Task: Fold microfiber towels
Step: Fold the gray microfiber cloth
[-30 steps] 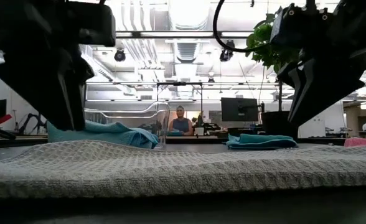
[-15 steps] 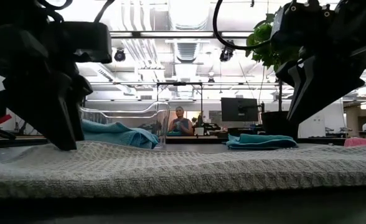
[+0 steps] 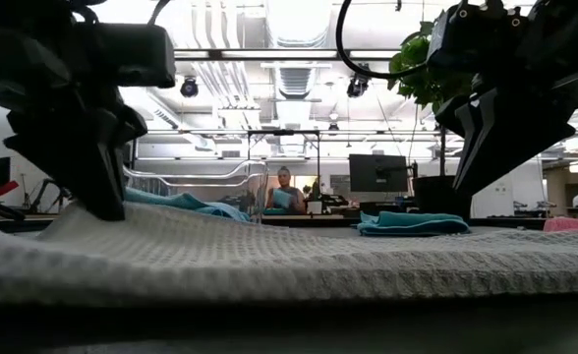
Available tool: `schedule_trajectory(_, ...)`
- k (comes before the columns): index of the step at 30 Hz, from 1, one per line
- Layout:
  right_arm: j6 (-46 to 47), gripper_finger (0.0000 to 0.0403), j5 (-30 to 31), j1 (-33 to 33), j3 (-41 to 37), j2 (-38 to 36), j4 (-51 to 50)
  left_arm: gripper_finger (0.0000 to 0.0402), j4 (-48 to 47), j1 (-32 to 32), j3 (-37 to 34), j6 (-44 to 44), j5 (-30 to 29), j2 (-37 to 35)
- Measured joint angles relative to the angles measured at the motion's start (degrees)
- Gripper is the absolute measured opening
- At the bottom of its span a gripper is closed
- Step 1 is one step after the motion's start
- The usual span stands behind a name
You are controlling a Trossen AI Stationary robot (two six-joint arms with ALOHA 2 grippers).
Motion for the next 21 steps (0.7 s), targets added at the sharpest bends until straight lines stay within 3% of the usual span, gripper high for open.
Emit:
schedule_trajectory(12,-0.20,0.0009,0.43,-0.02,0.00,-0.02,0.40,0.0021,1.61,1.23,-1.35,-1.38,-1.85,1.37)
schedule_trajectory(21,2.67,0.0016,0.08,-0.02,0.00,-0.02,0.45,0.0123,-0.06,1.29,-0.25,-1.22,-1.41,-0.30)
